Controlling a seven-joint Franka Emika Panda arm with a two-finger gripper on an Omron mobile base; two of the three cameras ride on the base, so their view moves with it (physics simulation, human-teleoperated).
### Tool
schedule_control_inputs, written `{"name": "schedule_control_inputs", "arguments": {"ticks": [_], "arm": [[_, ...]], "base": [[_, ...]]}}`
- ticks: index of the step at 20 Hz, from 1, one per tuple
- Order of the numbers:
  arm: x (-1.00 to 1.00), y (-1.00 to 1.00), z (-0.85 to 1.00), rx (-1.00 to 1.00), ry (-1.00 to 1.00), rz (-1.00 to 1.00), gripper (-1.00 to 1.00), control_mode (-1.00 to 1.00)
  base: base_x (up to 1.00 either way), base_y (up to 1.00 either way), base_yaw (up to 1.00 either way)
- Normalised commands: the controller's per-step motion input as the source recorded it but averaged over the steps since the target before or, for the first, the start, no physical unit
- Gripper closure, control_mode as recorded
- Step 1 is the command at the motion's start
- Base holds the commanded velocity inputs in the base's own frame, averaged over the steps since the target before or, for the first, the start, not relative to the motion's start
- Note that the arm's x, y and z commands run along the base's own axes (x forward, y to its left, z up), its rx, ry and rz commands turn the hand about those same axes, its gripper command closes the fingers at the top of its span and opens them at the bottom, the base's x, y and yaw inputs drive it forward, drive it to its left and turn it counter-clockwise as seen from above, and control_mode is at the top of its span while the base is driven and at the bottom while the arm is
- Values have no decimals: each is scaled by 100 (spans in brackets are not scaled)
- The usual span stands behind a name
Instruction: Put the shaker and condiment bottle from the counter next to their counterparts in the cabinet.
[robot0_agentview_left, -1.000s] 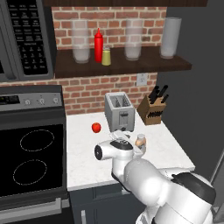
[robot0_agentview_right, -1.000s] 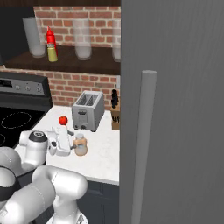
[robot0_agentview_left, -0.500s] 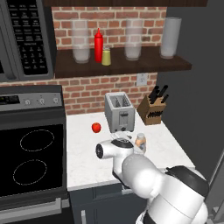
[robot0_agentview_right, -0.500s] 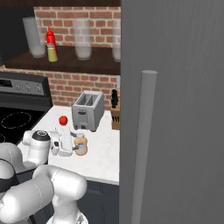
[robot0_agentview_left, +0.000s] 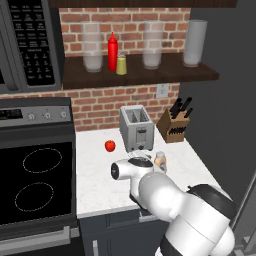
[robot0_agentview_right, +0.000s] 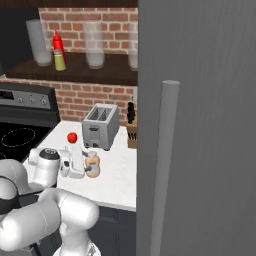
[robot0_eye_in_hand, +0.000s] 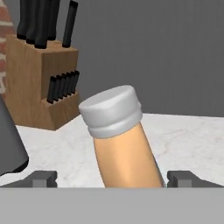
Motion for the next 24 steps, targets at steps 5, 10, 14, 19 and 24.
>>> {"name": "schedule_control_inputs", "arguments": {"ticks": [5, 10, 14, 19, 24], "arm": [[0, 0, -13, 0, 0, 0, -100, -100], [0, 0, -15, 0, 0, 0, 100, -100], [0, 0, -4, 0, 0, 0, 100, -100], [0, 0, 0, 0, -2, 0, 100, -100], [0, 0, 0, 0, -9, 0, 100, -100]], "base": [[0, 0, 0], [0, 0, 0], [0, 0, 0], [0, 0, 0], [0, 0, 0]]}}
